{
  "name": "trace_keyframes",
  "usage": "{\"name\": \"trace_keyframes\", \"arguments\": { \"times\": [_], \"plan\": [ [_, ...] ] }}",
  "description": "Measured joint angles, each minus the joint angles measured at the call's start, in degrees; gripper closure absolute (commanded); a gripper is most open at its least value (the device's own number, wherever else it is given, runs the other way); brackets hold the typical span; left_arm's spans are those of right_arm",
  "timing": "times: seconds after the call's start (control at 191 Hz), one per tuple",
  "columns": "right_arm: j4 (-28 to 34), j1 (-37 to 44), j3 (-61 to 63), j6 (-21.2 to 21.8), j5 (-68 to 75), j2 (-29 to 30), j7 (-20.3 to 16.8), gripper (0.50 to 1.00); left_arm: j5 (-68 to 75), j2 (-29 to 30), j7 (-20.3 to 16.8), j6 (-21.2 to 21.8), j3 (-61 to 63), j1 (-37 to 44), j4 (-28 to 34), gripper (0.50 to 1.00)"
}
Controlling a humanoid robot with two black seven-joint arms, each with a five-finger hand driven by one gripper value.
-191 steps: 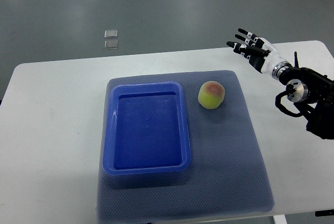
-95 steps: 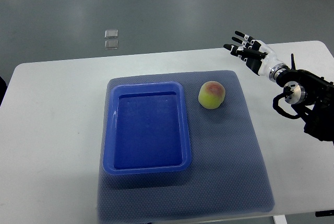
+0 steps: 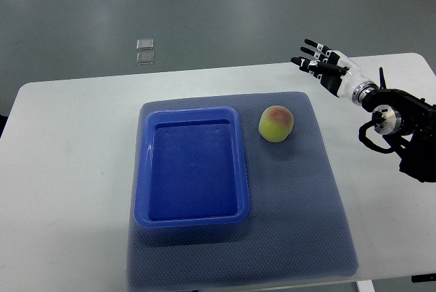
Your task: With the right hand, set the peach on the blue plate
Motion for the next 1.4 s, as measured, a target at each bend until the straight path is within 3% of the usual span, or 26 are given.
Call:
{"name": "trace_keyframes", "arguments": {
  "times": [0.189,0.336,0.561,0.729,0.897,1.144,1.401],
  "plan": [
    [1.2,2.0,-0.2,3.9,-13.3,-0.3,-0.1,0.572,0.0,0.0,0.0,-0.1,0.0,0.0,-0.1,0.5],
    [5.7,4.3,-1.4,8.1,-29.5,-2.7,-0.1,0.572,0.1,0.0,0.0,-0.1,0.0,0.1,-0.1,0.5],
    [14.9,14.0,-15.9,13.1,-44.0,-8.8,0.7,0.572,0.1,0.0,0.0,-0.1,0.0,0.0,-0.1,0.5],
    [20.0,20.9,-27.0,13.4,-46.5,-10.4,0.9,0.574,0.1,0.0,0.0,-0.1,0.0,0.0,0.0,0.5],
    [20.9,24.4,-31.5,12.6,-54.7,-9.1,0.9,0.574,0.1,0.0,0.0,-0.1,0.0,0.0,0.0,0.5],
    [21.0,25.4,-31.8,12.5,-69.7,-5.3,0.9,0.574,0.1,0.0,0.0,-0.1,0.1,0.0,-0.1,0.5],
    [21.0,25.1,-34.6,12.5,-73.1,-4.1,0.9,0.574,0.1,0.0,0.0,-0.1,0.1,0.0,-0.1,0.5]
  ]
}}
